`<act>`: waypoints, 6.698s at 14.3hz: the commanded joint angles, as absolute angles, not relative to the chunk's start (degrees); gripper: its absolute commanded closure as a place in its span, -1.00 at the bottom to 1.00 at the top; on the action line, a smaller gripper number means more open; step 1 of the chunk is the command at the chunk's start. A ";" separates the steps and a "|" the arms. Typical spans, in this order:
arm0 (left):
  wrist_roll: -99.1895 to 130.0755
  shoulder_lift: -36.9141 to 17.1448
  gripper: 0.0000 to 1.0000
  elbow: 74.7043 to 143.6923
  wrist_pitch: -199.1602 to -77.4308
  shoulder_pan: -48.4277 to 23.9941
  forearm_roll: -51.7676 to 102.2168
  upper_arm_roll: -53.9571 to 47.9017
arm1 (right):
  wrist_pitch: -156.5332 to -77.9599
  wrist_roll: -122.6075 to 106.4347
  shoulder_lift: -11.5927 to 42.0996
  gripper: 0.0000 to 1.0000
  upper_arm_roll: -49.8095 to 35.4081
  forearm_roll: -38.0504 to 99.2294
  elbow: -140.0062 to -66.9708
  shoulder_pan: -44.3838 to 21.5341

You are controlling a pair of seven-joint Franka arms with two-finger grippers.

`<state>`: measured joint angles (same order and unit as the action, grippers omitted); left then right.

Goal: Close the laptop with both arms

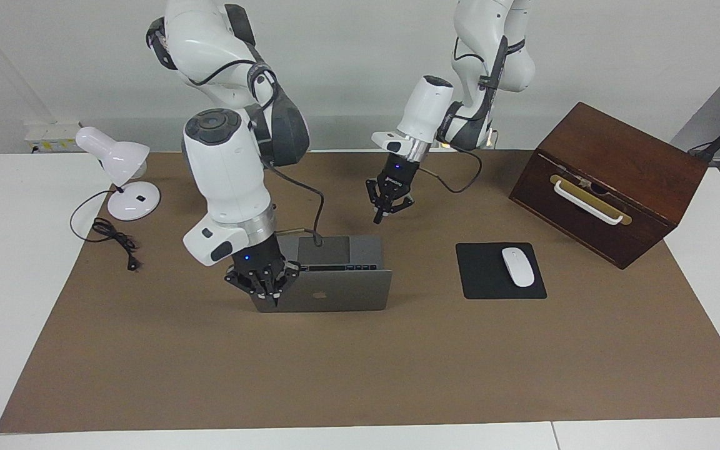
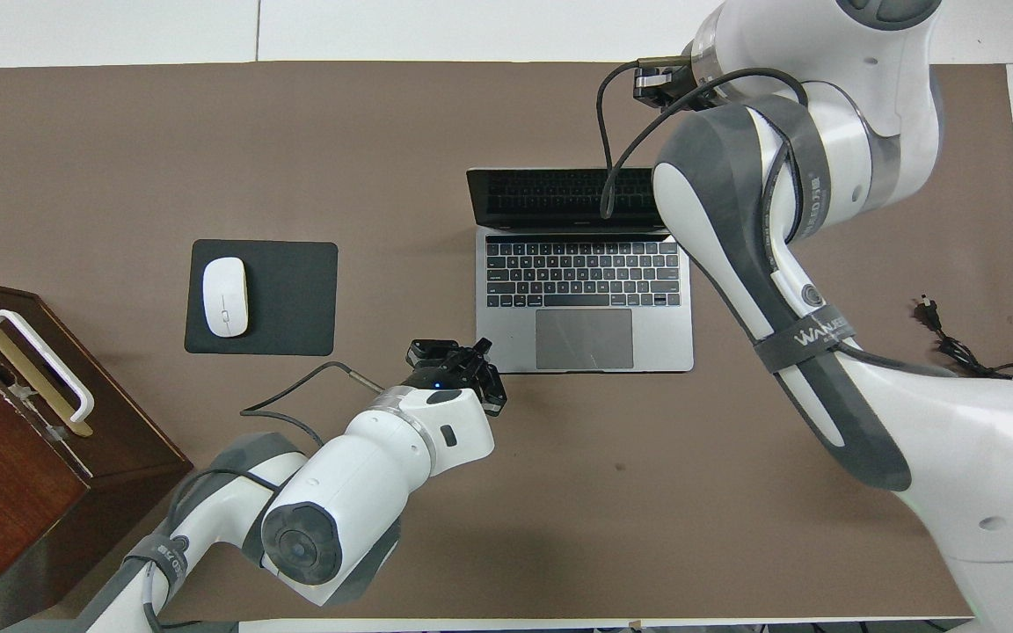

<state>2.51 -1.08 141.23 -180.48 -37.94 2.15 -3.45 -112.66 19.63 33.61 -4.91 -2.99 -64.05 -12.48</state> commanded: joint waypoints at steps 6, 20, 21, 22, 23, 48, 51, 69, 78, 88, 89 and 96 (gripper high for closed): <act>0.09 -8.60 1.00 140.98 -189.75 -38.85 1.23 -2.46 | -110.13 20.83 31.73 1.00 -5.27 0.26 -67.59 -11.60; -0.97 -16.35 1.00 140.62 -197.49 -39.64 1.23 -2.37 | -104.59 22.15 27.26 1.00 -5.27 6.68 -76.52 -10.81; -0.97 -16.43 1.00 140.63 -197.49 -39.64 1.23 -2.37 | -104.94 22.50 26.20 1.00 -5.27 6.77 -78.99 -10.81; -0.97 -16.44 1.00 140.63 -197.49 -39.64 1.23 -2.37 | -104.94 22.59 25.41 1.00 -5.27 6.94 -80.58 -10.55; -1.05 -16.44 1.00 140.89 -197.49 -39.64 1.23 -2.37 | -104.94 22.76 24.97 1.00 -5.27 8.94 -81.64 -10.11; -13.35 -20.48 1.00 143.17 -200.57 -36.39 1.14 -2.20 | -112.93 24.96 21.71 1.00 -5.27 15.21 -97.91 -10.99; -13.71 -20.57 1.00 144.05 -200.57 -36.21 1.14 -2.20 | -114.17 25.13 21.80 1.00 -5.27 16.17 -99.14 -11.07; -16.00 -20.83 1.00 145.98 -200.65 -36.30 1.23 -2.20 | -116.37 25.84 21.71 1.00 -5.27 19.60 -103.54 -10.99; -16.08 -20.92 1.00 146.42 -200.57 -35.77 1.23 -2.20 | -115.75 29.00 21.10 1.00 -5.27 20.04 -100.99 -10.64; -11.36 -21.01 1.00 144.76 -200.65 -36.21 1.85 -2.37 | -126.28 27.87 17.05 1.00 -4.13 18.64 -94.93 -3.17; -9.77 -20.92 1.00 144.58 -200.57 -36.56 1.76 -2.37 | -128.65 26.03 17.05 1.00 -4.04 17.50 -94.57 -2.56; -7.21 -18.90 1.00 144.32 -200.48 -36.74 1.85 -2.46 | -121.85 3.28 17.67 0.56 -3.87 3.72 -85.09 4.74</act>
<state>-7.29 -17.01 142.49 -202.80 -37.82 1.91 -2.94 -126.60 8.02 16.92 -3.15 7.91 -88.53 3.12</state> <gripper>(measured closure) 0.991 0.815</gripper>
